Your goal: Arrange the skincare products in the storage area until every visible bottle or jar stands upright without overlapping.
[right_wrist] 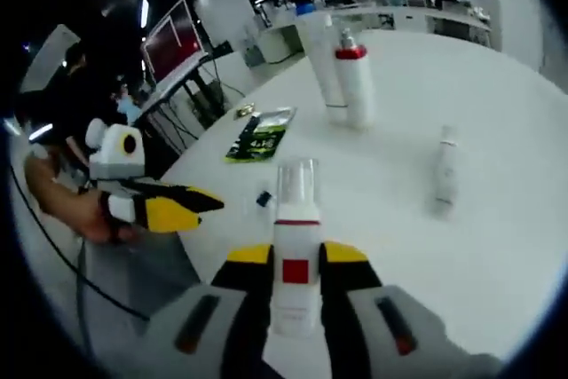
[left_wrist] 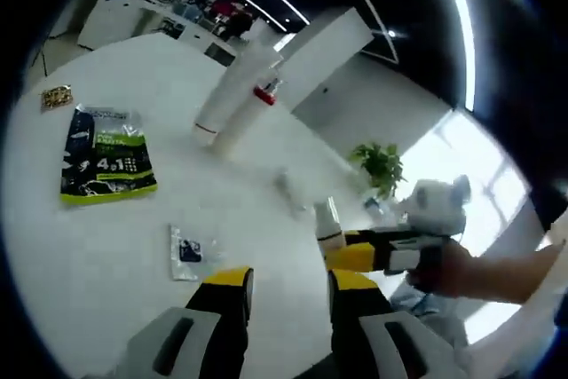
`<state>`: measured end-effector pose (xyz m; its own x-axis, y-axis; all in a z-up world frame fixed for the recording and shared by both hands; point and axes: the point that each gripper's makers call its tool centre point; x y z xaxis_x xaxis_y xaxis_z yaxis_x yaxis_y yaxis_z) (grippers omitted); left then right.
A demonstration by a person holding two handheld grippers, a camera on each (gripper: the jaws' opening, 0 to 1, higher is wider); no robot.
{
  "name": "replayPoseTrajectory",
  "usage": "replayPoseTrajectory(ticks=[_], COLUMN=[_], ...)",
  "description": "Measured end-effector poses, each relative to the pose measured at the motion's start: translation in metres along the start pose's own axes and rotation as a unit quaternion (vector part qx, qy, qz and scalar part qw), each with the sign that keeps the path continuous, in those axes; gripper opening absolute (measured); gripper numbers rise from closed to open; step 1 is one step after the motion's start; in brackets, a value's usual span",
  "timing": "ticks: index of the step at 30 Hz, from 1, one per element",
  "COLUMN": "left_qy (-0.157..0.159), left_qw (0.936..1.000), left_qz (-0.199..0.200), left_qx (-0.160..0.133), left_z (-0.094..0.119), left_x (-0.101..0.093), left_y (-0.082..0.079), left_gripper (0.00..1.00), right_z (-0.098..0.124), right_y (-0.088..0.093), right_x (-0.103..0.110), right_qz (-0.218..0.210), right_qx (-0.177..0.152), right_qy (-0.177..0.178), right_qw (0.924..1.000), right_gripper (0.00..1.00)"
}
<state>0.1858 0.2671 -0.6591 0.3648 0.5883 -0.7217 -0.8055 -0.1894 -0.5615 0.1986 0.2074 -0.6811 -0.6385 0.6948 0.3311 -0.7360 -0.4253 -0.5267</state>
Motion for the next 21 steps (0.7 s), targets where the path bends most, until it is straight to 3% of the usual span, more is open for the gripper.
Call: replayPoseTrajectory(ticks=[3,6,12,21], left_qy=[0.034,0.035,0.036,0.048], left_qw=[0.9992,0.9992,0.9991,0.9968], left_qz=[0.014,0.019,0.02,0.056], left_qx=[-0.012,-0.005,0.008,0.031], left_z=[-0.002,-0.004,-0.004,-0.003], left_x=[-0.012,-0.011,-0.012,-0.01], left_y=[-0.004,-0.002,0.003,0.012], left_gripper=[0.39,0.4,0.36,0.25], right_z=[-0.003,-0.007,-0.008,-0.019], right_y=[-0.003,-0.001,-0.005,0.004], right_x=[0.02,0.041,0.06,0.075], right_qz=[0.015,0.06,0.093,0.165], right_qx=[-0.005,0.004,0.006,0.044], right_qy=[-0.011,-0.017,-0.011,0.017], right_qw=[0.9998,0.998,0.9955,0.9852], right_gripper=[0.2,0.2,0.2,0.2])
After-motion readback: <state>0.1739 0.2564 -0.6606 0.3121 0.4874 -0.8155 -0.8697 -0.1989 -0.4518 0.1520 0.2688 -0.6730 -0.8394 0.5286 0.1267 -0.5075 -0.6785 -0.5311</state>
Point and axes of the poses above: the point that each gripper's makers call its tool centre point, and the gripper's own axes: z roughly backward along the fingers, x roughly to its left, y roughly out of its underside, and after that the axes turned 12 degrees about x, right-handed
